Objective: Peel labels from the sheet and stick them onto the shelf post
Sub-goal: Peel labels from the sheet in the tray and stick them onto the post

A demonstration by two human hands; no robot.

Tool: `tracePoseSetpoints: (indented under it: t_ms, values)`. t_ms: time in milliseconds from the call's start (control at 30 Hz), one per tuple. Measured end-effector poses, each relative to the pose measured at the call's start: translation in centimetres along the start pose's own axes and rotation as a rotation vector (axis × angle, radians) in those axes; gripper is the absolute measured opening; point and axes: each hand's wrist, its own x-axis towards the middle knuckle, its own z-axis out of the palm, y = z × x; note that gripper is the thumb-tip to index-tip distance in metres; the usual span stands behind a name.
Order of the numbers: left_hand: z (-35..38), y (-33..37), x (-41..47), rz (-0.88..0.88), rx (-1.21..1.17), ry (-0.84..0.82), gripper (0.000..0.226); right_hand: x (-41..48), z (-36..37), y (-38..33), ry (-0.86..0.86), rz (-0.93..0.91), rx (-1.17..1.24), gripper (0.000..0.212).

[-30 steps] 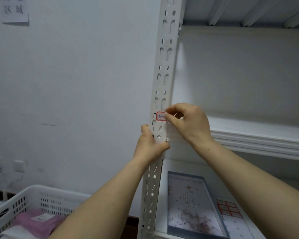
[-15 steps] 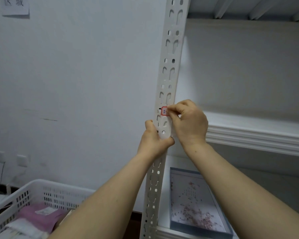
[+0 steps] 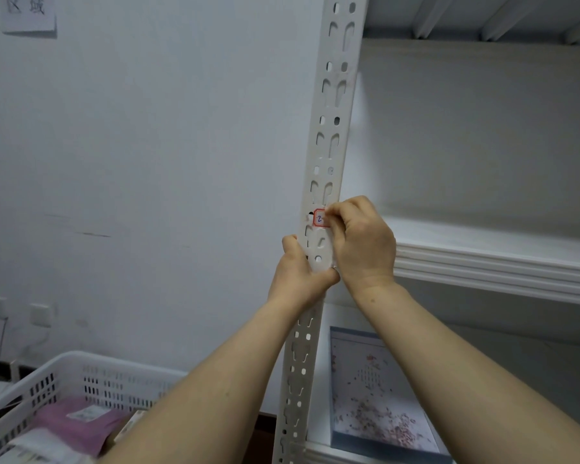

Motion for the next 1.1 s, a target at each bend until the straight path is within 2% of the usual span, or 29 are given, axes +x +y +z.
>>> tracePoseSetpoints:
  t_ms: [133, 233, 333, 433, 533, 667, 733, 867, 933, 1000, 1100]
  values:
    - [0.0, 0.0, -0.1, -0.005, -0.006, 0.001, 0.049, 0.1, -0.2, 0.0, -0.07, -0.011, -0.029, 0.004]
    - [0.0, 0.0, -0.1, -0.009, 0.01, 0.014, 0.051, 0.4, -1.0, 0.4, -0.218, 0.094, 0.02, 0.008]
    - [0.0, 0.1, -0.2, -0.006, -0.001, 0.02, 0.05, 0.3, -2.0, 0.7, -0.161, 0.165, 0.139, 0.009]
    - [0.0, 0.1, -0.2, -0.007, 0.0, 0.021, 0.05, 0.1, -2.1, 0.6, -0.141, 0.142, 0.123, 0.014]
    - [0.0, 0.1, -0.1, -0.004, -0.001, 0.018, 0.048, 0.7, -2.0, 0.6, -0.172, 0.076, 0.035, 0.015]
    - [0.0, 0.0, -0.1, 0.001, -0.005, 0.014, 0.049, 1.6, -1.9, 0.6, -0.041, -0.202, -0.224, 0.007]
    - [0.0, 0.0, -0.1, -0.01, -0.011, 0.011, 0.047, 2.1, -1.7, 0.9, -0.028, -0.32, -0.376, 0.01]
    - [-0.1, -0.1, 0.0, -0.02, -0.028, 0.0, 0.046, 2.9, -1.4, 0.3, -0.216, -0.356, -0.543, 0.028]
    - [-0.1, -0.1, -0.1, -0.014, -0.033, -0.006, 0.047, 3.4, -2.1, -0.6, -0.33, -0.314, -0.597, 0.022]
    - [-0.1, -0.2, -0.1, -0.012, -0.044, -0.012, 0.048, 3.9, -2.6, -1.0, -0.492, -0.23, -0.55, 0.021]
    - [-0.1, -0.2, 0.0, -0.014, -0.037, -0.012, 0.048, 3.9, -2.9, -0.8, -0.499, -0.245, -0.489, 0.028]
